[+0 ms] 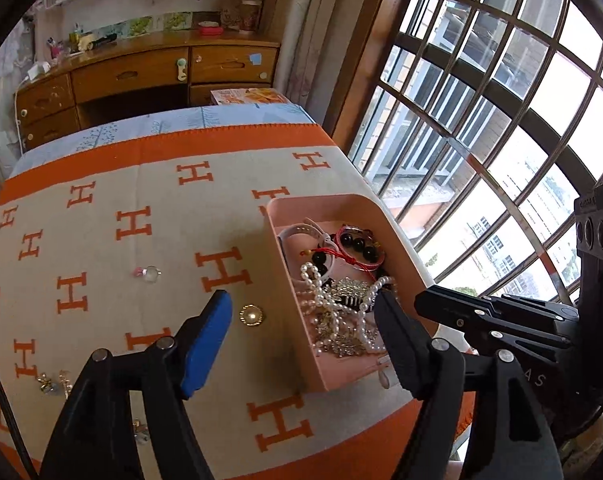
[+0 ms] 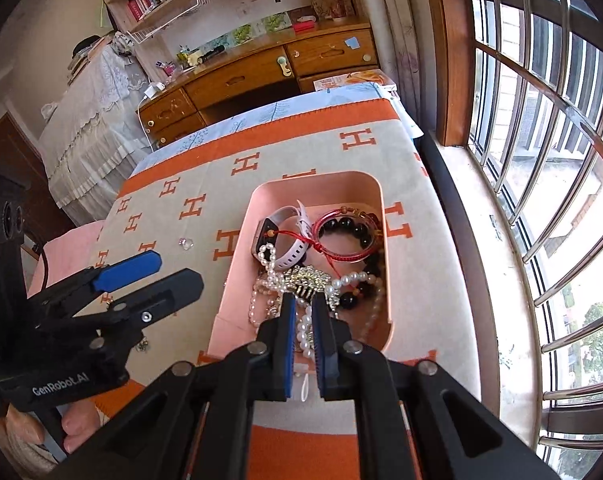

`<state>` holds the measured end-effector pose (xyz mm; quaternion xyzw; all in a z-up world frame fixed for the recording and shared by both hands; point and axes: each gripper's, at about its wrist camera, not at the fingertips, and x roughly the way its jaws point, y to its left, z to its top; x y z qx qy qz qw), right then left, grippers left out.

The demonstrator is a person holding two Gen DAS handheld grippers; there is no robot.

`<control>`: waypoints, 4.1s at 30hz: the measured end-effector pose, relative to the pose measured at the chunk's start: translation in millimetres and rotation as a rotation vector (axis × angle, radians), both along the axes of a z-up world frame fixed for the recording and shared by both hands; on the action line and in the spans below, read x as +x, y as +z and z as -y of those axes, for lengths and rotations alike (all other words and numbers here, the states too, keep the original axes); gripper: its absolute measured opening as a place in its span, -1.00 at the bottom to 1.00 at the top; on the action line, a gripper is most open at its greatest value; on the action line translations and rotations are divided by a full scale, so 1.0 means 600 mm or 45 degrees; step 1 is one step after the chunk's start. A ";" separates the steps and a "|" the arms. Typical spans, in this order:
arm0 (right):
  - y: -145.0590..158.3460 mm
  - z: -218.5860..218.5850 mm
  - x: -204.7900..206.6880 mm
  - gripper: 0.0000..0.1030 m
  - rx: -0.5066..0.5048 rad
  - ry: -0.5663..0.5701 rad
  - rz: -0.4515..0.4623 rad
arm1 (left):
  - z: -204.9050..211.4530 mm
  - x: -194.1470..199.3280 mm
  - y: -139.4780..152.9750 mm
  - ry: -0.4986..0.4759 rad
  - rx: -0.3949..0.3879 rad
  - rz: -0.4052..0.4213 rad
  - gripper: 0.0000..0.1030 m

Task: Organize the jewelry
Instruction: 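Carry both pearl pieces to the pink box and open both tools over it, then move the right tool to the blue flower earring while the left tool approaches the gold charm, then grasp the blue flower earring with the right tool while the left tool grasps the gold charm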

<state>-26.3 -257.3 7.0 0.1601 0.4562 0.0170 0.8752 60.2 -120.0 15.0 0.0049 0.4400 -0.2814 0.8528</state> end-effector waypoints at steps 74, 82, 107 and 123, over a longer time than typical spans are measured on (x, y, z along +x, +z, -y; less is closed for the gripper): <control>-0.116 -0.403 0.027 -0.45 -0.265 0.703 -0.013 | -0.410 -0.007 -0.144 0.414 0.179 0.014 0.80; -0.119 -0.404 0.025 -0.58 -0.308 0.677 0.028 | -0.391 0.034 -0.166 0.396 0.182 0.000 0.18; -0.117 -0.402 0.026 -0.62 -0.295 0.657 0.040 | -0.369 0.042 -0.159 0.377 0.168 0.067 -0.67; -0.055 -0.340 0.024 -0.61 -0.227 0.451 0.193 | -0.353 0.001 -0.083 0.371 0.064 0.163 -0.67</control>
